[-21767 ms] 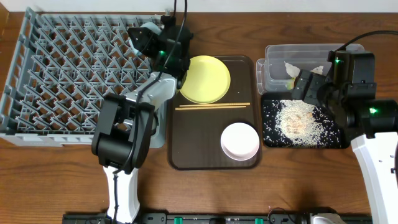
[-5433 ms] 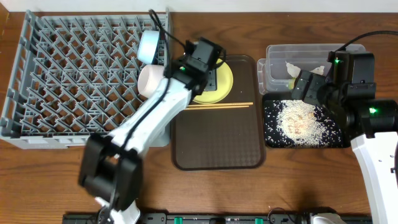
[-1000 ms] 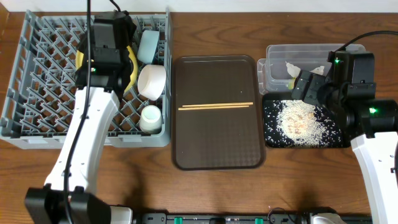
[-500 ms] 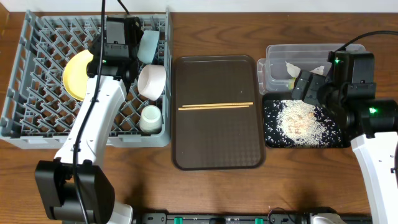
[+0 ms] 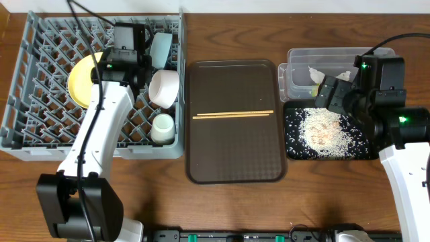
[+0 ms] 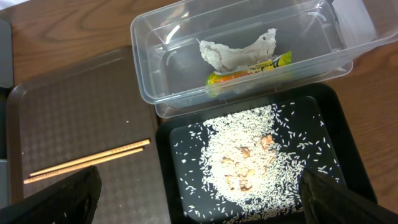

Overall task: Sort waste into correct bins and load items into the dishwasher
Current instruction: 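Lower yellow plate upright into rack slot with left gripper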

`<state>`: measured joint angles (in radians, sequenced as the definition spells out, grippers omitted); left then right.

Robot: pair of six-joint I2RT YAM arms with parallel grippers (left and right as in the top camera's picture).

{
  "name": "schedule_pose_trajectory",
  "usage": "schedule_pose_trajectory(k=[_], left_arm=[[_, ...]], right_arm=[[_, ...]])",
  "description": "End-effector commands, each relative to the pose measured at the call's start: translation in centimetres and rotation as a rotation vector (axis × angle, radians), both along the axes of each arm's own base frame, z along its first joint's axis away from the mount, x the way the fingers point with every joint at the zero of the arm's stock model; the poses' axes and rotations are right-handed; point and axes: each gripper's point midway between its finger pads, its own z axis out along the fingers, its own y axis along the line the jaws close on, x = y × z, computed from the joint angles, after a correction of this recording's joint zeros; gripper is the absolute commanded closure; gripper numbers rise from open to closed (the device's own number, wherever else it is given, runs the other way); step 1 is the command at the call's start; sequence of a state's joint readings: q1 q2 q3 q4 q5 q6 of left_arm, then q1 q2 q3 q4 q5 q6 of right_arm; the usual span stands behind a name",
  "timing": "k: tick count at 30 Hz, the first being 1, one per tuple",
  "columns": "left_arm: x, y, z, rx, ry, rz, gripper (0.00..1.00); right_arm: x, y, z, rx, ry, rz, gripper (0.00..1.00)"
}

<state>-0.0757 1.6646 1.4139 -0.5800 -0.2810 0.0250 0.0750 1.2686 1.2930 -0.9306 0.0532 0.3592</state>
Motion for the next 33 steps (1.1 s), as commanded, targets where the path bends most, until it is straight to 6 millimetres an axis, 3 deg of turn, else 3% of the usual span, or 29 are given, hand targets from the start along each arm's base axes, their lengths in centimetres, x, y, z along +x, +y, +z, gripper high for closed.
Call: schedule_pose_trajectory(k=[1, 3, 13, 24, 28, 33], left_arm=[[0.0, -1.4, -0.9, -0.185, -0.003, 0.028, 0.81], [-0.1, -1.2, -1.4, -0.203, 0.005, 0.063, 0.92], [0.2, -0.6, -5.5, -0.211, 0.089, 0.127, 0.92], [0.7, 1.5, -4.2, -0.188, 0.037, 0.154, 0.92], [0.6, 2.3, -4.6, -0.203, 0.046, 0.162, 0.92], [0.7, 1.1, -6.4, -0.224, 0.112, 0.063, 0.92]], right_arm=[[0.1, -0.5, 0.1, -0.002, -0.002, -0.025, 0.01], [0.1, -0.5, 0.1, -0.002, -0.002, -0.025, 0.01], [0.1, -0.5, 0.1, -0.002, -0.002, -0.025, 0.01], [0.1, -0.5, 0.1, -0.001, -0.002, -0.025, 0.01], [0.1, -0.5, 0.1, -0.002, -0.002, -0.025, 0.01], [0.1, -0.5, 0.1, -0.002, -0.002, -0.025, 0.01]])
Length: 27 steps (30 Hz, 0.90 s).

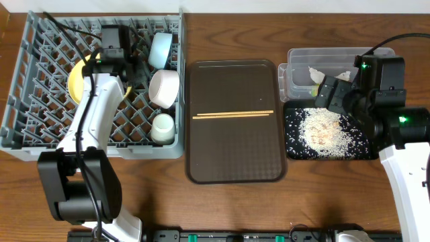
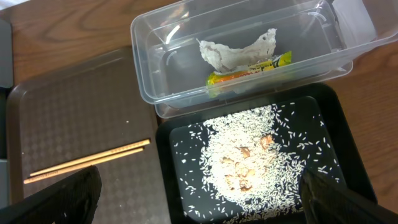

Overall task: Sort waste into correct bins and load items into the dishwasher
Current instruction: 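Lower yellow plate upright into rack slot with left gripper, then release plate and move left gripper over the chopsticks on tray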

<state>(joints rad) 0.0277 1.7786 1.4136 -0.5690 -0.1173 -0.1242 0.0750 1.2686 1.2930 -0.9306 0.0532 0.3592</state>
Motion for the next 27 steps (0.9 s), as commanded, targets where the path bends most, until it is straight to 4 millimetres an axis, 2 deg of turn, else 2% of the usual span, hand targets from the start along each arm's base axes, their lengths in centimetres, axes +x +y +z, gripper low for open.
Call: schedule_pose_trajectory(k=[1, 8, 14, 23, 27], left_arm=[[-0.1, -0.8, -1.7, -0.015, 0.050, -0.069, 0.93], [-0.4, -0.8, -5.8, -0.023, 0.148, -0.063, 0.92], [-0.6, -0.8, -7.5, -0.029, 0.188, -0.056, 0.92], [-0.2, -0.8, -7.0, -0.028, 0.165, -0.058, 0.93], [0.0, -1.1, -4.4, -0.025, 0.114, -0.064, 0.92]], right_arm=[[0.1, -0.5, 0.1, -0.001, -0.002, -0.025, 0.01], [0.1, -0.5, 0.1, -0.002, -0.002, -0.025, 0.01], [0.1, -0.5, 0.1, -0.002, -0.002, -0.025, 0.01], [0.1, -0.5, 0.1, -0.002, -0.002, -0.025, 0.01], [0.1, -0.5, 0.1, -0.002, -0.002, -0.025, 0.01]])
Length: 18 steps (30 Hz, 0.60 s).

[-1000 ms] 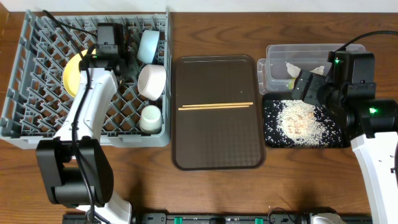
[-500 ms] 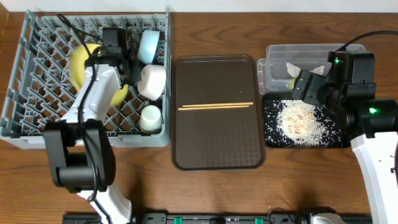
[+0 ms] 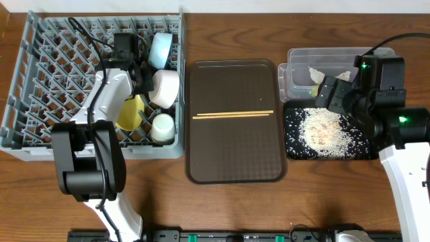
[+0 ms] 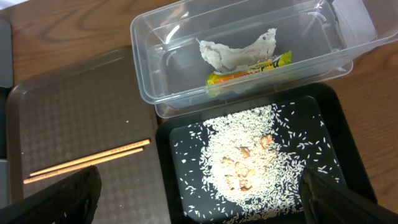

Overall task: Sort waste into correct bins and load items into the dishwasher
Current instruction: 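Release plate and move left gripper over the chopsticks on tray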

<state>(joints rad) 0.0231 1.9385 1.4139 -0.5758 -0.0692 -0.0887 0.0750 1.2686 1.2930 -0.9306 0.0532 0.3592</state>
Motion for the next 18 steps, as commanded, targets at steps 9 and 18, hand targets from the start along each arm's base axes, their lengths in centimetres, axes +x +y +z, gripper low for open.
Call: schedule_pose_trajectory(k=[9, 18], left_arm=[[-2.5, -3.4, 13.9, 0.003, -0.240, -0.089, 0.92], [-9.6, -11.9, 12.4, -0.109, -0.058, -0.125, 0.89]], right_arm=[[0.1, -0.5, 0.1, -0.002, -0.002, -0.025, 0.01], [0.1, -0.5, 0.1, -0.002, -0.002, -0.025, 0.01]])
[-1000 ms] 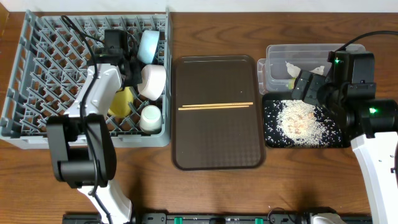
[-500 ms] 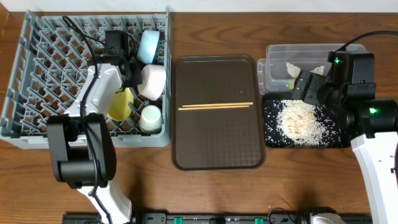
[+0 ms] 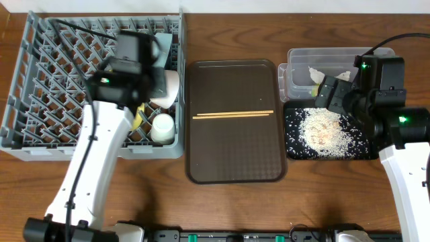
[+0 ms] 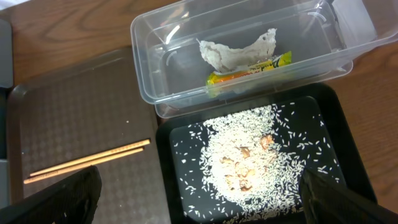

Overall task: Sort waste into correct bins and load items into the dishwasher
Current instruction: 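Release plate and move left gripper over the chopsticks on tray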

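In the overhead view the grey dish rack (image 3: 40,81) holds a yellow plate (image 3: 138,115) on edge, mostly hidden under my left arm, a white bowl (image 3: 172,85) and a white cup (image 3: 162,128). My left gripper (image 3: 160,70) hangs high over the rack's right side; its fingers are blurred. Two chopsticks (image 4: 87,160) lie on the brown tray (image 4: 74,106). My right gripper (image 4: 199,202) is open above the rice (image 4: 249,155) on the black tray (image 4: 186,193). The clear bin (image 4: 155,93) holds a crumpled napkin (image 4: 233,53) and a yellow wrapper (image 4: 249,71).
The rack fills the table's left, the brown tray (image 3: 235,154) its middle, the bin (image 3: 295,57) and black tray (image 3: 295,151) its right. Bare wooden tabletop (image 3: 235,208) runs along the front edge.
My left arm has lifted and shifted right, so it now covers the blue cup and most of the yellow plate. The plate stays on edge beside the bowl. My right arm is unchanged.
The yellow plate first lay tilted in the rack's middle with my left gripper at it. Then my left arm sat further back over it. Later the plate stood on edge next to the white bowl and cup, and it remains there now. The right gripper stayed open throughout.
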`<state>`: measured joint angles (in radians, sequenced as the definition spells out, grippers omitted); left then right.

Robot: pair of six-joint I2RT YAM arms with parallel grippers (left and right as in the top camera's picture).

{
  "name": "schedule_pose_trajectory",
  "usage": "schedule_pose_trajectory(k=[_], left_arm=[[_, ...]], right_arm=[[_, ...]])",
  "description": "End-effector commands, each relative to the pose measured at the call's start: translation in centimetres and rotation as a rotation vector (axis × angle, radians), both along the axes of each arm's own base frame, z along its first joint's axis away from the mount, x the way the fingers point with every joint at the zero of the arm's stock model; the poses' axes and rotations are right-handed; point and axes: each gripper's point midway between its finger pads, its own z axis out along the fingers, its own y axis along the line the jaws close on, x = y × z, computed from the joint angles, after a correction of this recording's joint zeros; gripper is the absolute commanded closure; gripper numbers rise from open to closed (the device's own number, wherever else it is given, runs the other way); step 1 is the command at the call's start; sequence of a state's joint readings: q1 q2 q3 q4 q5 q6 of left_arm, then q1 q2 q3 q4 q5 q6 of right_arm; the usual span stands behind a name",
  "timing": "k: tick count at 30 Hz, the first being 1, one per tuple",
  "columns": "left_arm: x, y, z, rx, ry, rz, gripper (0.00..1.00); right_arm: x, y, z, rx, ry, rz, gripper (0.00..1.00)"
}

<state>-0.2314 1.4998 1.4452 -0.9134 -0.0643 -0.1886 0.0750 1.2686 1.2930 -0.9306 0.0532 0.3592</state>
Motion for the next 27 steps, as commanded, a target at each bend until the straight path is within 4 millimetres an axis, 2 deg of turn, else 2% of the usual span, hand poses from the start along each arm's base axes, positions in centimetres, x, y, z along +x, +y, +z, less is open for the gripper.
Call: schedule_pose_trajectory(k=[1, 3, 5, 7, 9, 12, 14, 19, 23, 27], left_arm=[[-1.9, -3.0, -3.3, -0.054, 0.113, 0.066, 0.89], [-2.9, -4.4, -4.9, -0.102, 0.160, 0.165, 0.83], [-3.4, -6.1, -6.4, -0.144, 0.186, 0.240, 0.73], [-3.1, -7.8, -7.3, -0.170, 0.183, 0.254, 0.64], [-2.5, -9.5, -7.8, -0.195, 0.164, 0.246, 0.48], [-1.3, -11.7, -8.0, -0.239, 0.119, 0.219, 0.47], [-1.1, -12.7, -7.8, -0.252, 0.101, 0.198, 0.27], [0.3, -14.4, -7.9, -0.295, 0.051, 0.198, 0.30], [0.8, -14.3, -10.5, -0.308, 0.049, 0.411, 0.27], [1.4, -16.2, -13.6, -0.314, 0.065, 0.427, 0.28]], right_arm=[[0.1, -0.5, 0.1, -0.002, -0.002, -0.025, 0.01], [0.1, -0.5, 0.1, -0.002, -0.002, -0.025, 0.01], [0.1, -0.5, 0.1, -0.002, -0.002, -0.025, 0.01], [0.1, -0.5, 0.1, -0.002, -0.002, -0.025, 0.01], [0.1, -0.5, 0.1, -0.002, -0.002, -0.025, 0.01], [0.1, -0.5, 0.1, -0.002, -0.002, -0.025, 0.01], [0.1, -0.5, 0.1, -0.001, -0.002, -0.025, 0.01], [0.1, -0.5, 0.1, -0.002, -0.002, -0.025, 0.01], [0.1, -0.5, 0.1, -0.002, -0.002, -0.025, 0.01], [0.1, -0.5, 0.1, -0.002, -0.002, -0.025, 0.01]])
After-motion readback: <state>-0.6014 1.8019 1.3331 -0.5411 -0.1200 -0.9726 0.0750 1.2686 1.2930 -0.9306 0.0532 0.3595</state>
